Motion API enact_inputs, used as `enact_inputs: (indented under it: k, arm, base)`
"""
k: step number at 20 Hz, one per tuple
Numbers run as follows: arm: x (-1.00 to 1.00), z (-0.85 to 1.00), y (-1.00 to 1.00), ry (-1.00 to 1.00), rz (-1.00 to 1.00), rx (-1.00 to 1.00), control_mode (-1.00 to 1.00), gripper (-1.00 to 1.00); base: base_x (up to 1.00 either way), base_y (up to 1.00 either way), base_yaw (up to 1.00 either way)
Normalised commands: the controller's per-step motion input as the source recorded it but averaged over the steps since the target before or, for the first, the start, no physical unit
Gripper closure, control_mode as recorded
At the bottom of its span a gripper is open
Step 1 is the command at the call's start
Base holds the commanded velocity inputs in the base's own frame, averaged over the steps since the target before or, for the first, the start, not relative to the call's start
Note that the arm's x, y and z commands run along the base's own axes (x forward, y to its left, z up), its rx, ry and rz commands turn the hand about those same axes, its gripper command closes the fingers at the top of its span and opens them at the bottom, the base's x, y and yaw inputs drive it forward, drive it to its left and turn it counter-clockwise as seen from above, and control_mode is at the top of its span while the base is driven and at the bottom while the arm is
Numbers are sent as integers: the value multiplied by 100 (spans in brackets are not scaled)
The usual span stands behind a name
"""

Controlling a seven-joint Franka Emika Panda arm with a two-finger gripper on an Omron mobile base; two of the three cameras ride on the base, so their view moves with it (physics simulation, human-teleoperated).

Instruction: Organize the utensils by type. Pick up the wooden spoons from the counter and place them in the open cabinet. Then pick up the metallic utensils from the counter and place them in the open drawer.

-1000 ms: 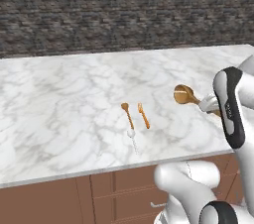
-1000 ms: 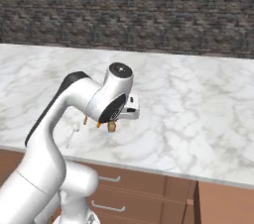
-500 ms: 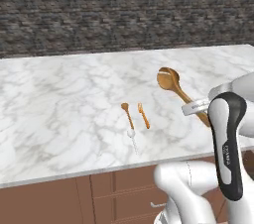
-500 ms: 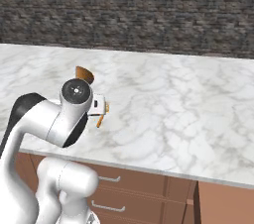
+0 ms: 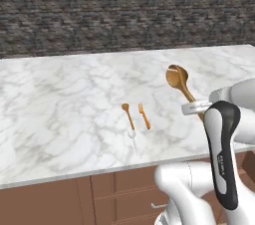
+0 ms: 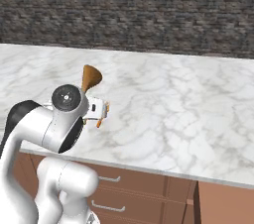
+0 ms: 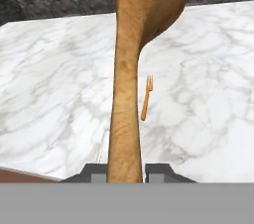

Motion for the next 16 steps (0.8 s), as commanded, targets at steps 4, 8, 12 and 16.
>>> enact_inputs:
  k: [4,8,12,16]
  arm:
    - [-13,0,-39,0,0,0,-100,100]
    - [0,0,0,0,0,0,100,100]
    - [0,0,0,0,0,0,100,100]
    - [0,0,0,0,0,0,100,100]
  base:
    - [0,0,0]
    - [-23,-26,2]
    - [-33,-4,10]
    - [-42,-7,31]
